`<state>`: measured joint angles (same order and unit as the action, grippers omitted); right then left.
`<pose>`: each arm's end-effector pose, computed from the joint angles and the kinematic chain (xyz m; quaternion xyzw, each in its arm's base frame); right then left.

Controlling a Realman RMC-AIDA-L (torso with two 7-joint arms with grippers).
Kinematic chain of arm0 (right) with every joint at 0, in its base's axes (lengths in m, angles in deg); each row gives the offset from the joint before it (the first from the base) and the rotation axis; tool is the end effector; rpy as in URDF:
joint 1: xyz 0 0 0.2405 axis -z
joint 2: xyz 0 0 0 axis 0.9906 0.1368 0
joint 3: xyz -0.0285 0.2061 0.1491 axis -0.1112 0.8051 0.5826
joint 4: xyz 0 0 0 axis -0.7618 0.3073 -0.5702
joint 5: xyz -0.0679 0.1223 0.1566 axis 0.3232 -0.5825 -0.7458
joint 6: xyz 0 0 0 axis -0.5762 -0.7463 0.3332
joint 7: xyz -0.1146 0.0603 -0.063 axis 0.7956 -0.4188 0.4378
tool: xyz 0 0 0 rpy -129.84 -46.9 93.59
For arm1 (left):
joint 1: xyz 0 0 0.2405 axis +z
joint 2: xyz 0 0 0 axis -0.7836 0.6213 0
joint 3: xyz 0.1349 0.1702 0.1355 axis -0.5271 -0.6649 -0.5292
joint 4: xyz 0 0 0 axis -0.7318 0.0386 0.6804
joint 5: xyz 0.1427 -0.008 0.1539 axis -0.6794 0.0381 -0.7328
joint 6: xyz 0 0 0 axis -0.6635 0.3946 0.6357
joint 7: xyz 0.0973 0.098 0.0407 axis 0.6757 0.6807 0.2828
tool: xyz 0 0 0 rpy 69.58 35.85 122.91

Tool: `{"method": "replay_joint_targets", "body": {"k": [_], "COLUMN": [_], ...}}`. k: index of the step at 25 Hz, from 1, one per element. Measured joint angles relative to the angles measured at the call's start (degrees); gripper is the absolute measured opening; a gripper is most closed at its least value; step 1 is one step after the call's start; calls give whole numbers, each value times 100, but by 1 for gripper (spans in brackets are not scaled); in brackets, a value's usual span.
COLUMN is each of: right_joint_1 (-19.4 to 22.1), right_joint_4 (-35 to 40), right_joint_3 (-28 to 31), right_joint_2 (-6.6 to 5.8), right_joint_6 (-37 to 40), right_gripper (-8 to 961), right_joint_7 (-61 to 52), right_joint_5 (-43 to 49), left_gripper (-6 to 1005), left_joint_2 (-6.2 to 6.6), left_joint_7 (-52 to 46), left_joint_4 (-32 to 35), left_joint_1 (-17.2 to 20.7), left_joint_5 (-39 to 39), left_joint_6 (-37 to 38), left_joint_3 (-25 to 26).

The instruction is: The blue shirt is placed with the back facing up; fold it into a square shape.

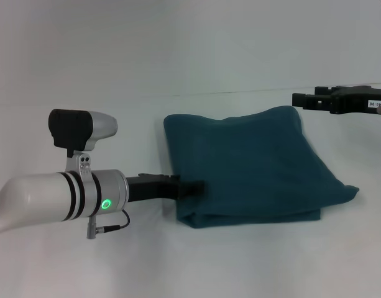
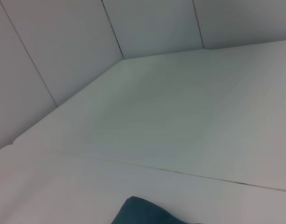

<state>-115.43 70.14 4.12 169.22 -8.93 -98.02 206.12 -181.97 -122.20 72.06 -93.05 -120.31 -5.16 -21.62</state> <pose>0.2634 0.4050 0.0808 -0.8506 0.3838 0.2086 0.2928 -0.2066 0.3884 -0.1120 -0.8737 -0.4244 -0.1498 0.1848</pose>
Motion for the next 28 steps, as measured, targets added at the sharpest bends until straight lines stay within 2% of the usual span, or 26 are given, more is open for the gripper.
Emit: {"method": "replay_joint_targets", "body": {"k": [4,10,15,24,28], "right_joint_1": [-2,2,24,51,42], "right_joint_4": [0,-2,-2,-11,-32], "right_joint_3": [-7,-4,5,25,27], "right_joint_2": [0,7,14,21,39], "right_joint_6": [0,0,-7,-9,-56], "right_gripper": [795,795,794,790,790], "right_joint_7": [0,7,31,73,73], "right_joint_5": [0,0,0,-8,-9], "left_gripper": [630,413,181,21,21], "left_joint_2": [1,0,1,34,76], "left_joint_7": [-18,-19,-19,-19,-19], "left_joint_4": [79,67,70,94,94], "left_joint_1": [27,0,-6,-4,-3], "left_joint_5": [-3,-4,-4,-4,-4], "left_joint_6": [23,7,3,16,11], "left_joint_3": [44,13,16,67,122]}}
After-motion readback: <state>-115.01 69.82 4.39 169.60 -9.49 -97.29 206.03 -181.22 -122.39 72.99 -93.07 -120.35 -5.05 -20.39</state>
